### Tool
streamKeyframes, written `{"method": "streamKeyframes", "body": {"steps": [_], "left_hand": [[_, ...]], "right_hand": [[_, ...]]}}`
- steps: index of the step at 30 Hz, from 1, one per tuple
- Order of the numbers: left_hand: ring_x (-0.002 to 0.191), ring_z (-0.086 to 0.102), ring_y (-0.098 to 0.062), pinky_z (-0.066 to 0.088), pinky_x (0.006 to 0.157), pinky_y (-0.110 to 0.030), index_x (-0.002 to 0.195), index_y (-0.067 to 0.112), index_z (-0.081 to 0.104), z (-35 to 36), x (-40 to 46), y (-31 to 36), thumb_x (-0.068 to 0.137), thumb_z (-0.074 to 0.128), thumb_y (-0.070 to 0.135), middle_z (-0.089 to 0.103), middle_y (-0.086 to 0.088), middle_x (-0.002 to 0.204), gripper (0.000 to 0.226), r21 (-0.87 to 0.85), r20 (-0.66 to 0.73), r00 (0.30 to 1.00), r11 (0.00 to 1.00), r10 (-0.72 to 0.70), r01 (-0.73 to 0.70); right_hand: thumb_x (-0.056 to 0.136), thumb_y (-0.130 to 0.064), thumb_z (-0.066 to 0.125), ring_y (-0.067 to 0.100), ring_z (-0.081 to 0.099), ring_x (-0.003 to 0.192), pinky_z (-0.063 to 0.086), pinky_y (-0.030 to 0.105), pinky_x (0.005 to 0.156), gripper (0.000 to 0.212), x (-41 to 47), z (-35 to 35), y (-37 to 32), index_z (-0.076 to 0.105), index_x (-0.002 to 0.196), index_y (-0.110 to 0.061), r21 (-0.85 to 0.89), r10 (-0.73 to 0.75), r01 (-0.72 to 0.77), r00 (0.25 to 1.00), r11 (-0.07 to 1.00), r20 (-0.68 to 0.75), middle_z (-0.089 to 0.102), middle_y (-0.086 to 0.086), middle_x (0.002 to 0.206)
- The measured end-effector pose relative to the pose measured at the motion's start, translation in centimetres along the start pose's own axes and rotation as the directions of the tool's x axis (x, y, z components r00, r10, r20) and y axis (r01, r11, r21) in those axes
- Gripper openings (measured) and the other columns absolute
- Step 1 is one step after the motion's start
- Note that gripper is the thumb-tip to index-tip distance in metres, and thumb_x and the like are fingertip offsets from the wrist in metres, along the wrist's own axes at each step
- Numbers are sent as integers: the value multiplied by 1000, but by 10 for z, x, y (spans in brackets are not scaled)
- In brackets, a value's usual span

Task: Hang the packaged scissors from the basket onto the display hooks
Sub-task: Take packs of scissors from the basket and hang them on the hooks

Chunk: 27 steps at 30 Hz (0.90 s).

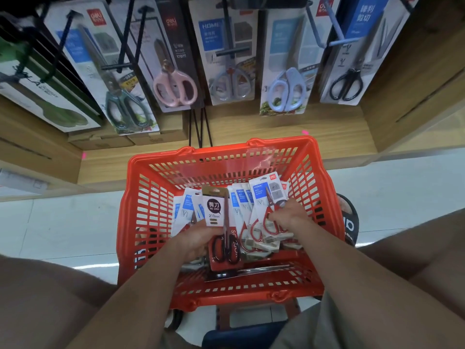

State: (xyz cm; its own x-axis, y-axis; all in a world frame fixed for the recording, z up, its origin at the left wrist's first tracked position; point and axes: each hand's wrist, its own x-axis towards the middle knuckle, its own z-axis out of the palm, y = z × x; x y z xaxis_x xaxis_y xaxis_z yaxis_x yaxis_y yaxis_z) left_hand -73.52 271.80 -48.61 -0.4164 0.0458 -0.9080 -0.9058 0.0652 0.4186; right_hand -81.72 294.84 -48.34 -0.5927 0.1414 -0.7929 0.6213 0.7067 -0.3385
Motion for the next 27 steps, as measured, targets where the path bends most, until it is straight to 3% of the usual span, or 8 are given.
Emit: {"method": "streamKeyframes", "body": {"steps": [2,6,8,10,12,17,22,27], "left_hand": [[91,80,-15,62,76,-34,116,24,71,3,1,-3,105,63,19,83,0,103,15,17,25,1000,1000,3,-3],[95,79,-25,63,86,-41,116,20,72,2,3,0,102,65,15,82,-3,101,16,111,-124,987,990,103,-89],[90,73,-26,59,84,-39,112,20,68,-2,3,2,99,66,19,79,-4,95,13,181,-252,957,979,140,-95],[87,69,-23,53,73,-34,111,17,61,-6,2,4,98,65,23,73,-3,93,14,205,-369,917,976,153,-80],[85,64,-18,46,64,-29,110,18,54,-11,-2,5,99,62,26,70,-3,97,15,277,-437,882,959,178,-56],[80,66,-19,46,58,-29,114,17,54,-19,-4,6,98,62,34,69,-5,93,24,400,-477,850,916,222,-15],[82,66,-20,50,63,-31,128,16,52,-21,-8,5,97,62,35,71,-8,101,37,489,-456,846,872,275,-20],[102,69,-32,56,84,-38,139,17,52,-23,-16,9,98,62,36,73,-12,114,46,542,-440,843,840,309,-25]], "right_hand": [[92,-28,74,33,55,131,50,40,105,67,-8,3,-3,42,147,-5,-278,-74,55,996,959,-58,53,16,142],[93,-25,67,31,51,129,48,42,104,57,-29,7,-19,42,142,-9,-748,-455,248,887,615,-79,49,15,139],[91,-20,64,29,63,112,54,41,93,35,-38,10,-29,59,124,-10,-671,-448,418,883,612,141,64,12,123],[93,-22,61,27,70,101,58,38,88,23,-46,22,-29,69,108,-6,-537,-257,463,873,705,415,71,12,110],[97,-33,60,27,67,114,55,41,98,38,-54,33,-23,68,124,-8,-535,-79,470,798,702,597,68,13,125],[97,-65,53,30,48,142,40,50,116,72,-57,53,2,41,157,-27,-644,140,448,745,620,652,45,5,160],[87,-69,63,29,31,154,31,52,123,90,-57,44,-3,38,160,-23,-579,55,460,749,673,660,29,2,170],[98,-49,63,26,37,151,31,50,124,62,-65,44,-4,51,152,-20,-507,34,499,689,703,724,40,2,164]]}}
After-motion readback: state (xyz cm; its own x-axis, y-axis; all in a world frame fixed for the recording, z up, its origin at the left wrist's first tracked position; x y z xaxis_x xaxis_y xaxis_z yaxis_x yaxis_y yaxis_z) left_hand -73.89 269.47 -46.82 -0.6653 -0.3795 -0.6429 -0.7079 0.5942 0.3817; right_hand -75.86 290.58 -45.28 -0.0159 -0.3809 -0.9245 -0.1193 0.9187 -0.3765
